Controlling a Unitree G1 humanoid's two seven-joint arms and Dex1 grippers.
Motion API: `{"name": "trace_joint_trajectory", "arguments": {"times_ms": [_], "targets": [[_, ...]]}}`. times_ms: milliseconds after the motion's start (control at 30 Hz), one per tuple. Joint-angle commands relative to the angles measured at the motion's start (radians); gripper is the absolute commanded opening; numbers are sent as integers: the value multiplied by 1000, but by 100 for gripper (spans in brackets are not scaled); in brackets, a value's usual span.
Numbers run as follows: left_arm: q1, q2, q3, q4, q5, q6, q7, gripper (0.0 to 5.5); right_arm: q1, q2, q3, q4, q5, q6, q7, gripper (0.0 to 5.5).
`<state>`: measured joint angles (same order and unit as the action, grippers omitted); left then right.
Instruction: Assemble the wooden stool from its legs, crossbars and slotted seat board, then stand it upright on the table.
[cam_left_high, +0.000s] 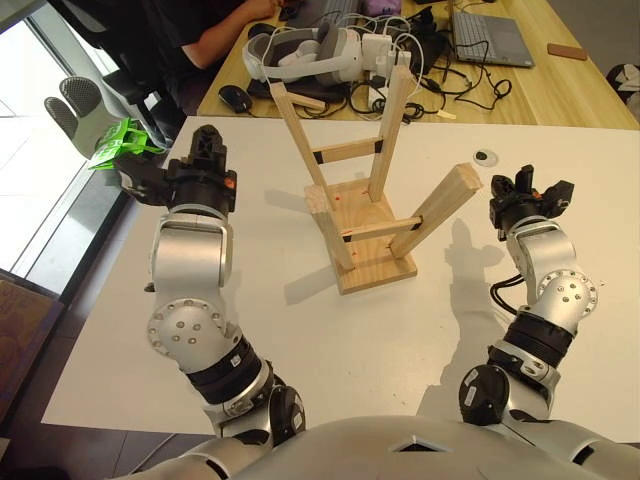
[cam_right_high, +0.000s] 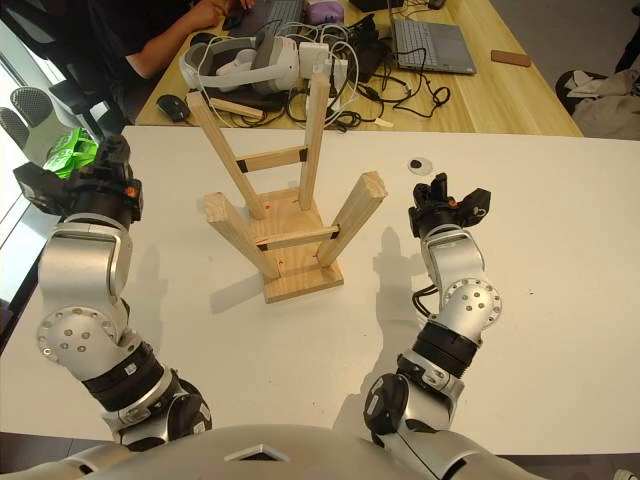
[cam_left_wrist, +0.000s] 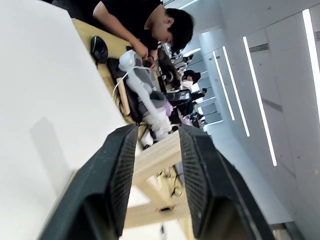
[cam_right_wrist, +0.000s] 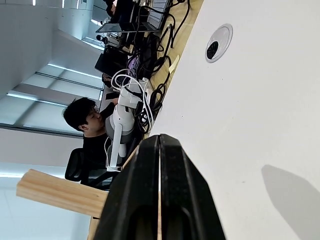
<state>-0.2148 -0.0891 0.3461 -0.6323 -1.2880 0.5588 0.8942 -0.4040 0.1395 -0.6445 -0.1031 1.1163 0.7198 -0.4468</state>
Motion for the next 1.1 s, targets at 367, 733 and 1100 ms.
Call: {"name": "trace_joint_trajectory", "arguments": {"times_ms": [367, 733, 1100], "targets": [[306, -187, -503, 116, -171, -197, 374, 153, 147, 124, 508, -151, 468, 107, -369, 0], [263, 281, -442, 75, -143, 73, 175, 153, 110, -662, 583, -209, -266, 156, 150, 0], [171, 414, -348, 116, -12, 139, 47, 153, 332, -1216, 580, -539, -144, 155, 1239, 0]]}}
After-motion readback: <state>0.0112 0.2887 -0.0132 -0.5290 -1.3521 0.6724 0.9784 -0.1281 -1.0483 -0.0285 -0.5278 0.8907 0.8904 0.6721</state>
